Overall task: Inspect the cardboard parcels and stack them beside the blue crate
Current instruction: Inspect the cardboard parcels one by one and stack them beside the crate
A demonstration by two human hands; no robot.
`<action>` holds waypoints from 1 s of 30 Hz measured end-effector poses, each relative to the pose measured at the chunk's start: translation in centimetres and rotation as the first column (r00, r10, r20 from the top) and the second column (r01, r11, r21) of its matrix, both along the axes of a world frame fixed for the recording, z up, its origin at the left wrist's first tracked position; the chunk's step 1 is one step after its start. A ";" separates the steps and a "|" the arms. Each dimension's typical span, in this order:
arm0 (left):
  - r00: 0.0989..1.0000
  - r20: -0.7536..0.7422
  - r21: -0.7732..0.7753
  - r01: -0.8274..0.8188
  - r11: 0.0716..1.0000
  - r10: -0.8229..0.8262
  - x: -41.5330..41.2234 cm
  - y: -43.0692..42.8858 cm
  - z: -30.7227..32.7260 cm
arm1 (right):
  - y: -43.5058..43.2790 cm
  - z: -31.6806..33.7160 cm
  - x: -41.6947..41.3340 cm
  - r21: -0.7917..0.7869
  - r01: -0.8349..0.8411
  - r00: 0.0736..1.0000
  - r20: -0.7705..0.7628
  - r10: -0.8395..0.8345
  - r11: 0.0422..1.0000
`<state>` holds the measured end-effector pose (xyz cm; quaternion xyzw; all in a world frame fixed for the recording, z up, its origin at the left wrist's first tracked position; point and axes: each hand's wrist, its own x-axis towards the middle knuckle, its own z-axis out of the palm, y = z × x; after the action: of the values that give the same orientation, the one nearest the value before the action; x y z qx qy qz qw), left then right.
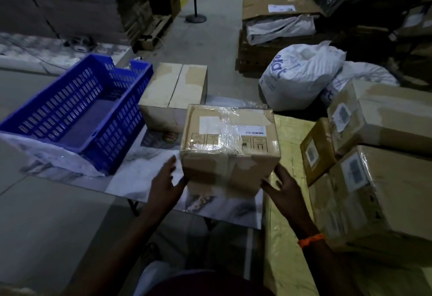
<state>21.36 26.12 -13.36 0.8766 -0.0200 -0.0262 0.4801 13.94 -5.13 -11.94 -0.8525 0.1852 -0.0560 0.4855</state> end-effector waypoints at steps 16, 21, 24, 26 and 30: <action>0.989 -0.009 -0.111 0.143 0.984 -0.145 1.8 -5.1 -1.1 | -1.8 -1.3 1.5 0.079 0.079 0.986 0.138 -0.089 0.994; 0.984 -0.025 -0.088 0.176 0.980 -0.179 3.8 -7.5 -0.3 | -3.4 -3.4 2.9 0.116 0.080 0.995 0.051 -0.087 0.990; 0.983 -0.066 -0.076 0.168 0.983 -0.173 5.4 -7.9 -0.2 | -3.2 -3.6 3.0 0.169 0.032 0.999 -0.010 -0.030 0.985; 0.978 -0.091 -0.046 0.183 0.982 -0.186 6.0 -7.5 -0.6 | -3.1 -3.3 2.5 0.178 -0.034 0.996 -0.080 0.049 0.983; 0.981 -0.128 -0.030 0.140 0.990 -0.143 5.8 -6.9 -2.2 | -2.0 -3.6 0.0 0.055 -0.249 0.937 -0.237 0.255 0.967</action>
<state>27.15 19.23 -15.60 0.8642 -0.0514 -0.1173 0.4866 13.93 -7.12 -15.52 -0.8637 0.1328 0.1131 0.4729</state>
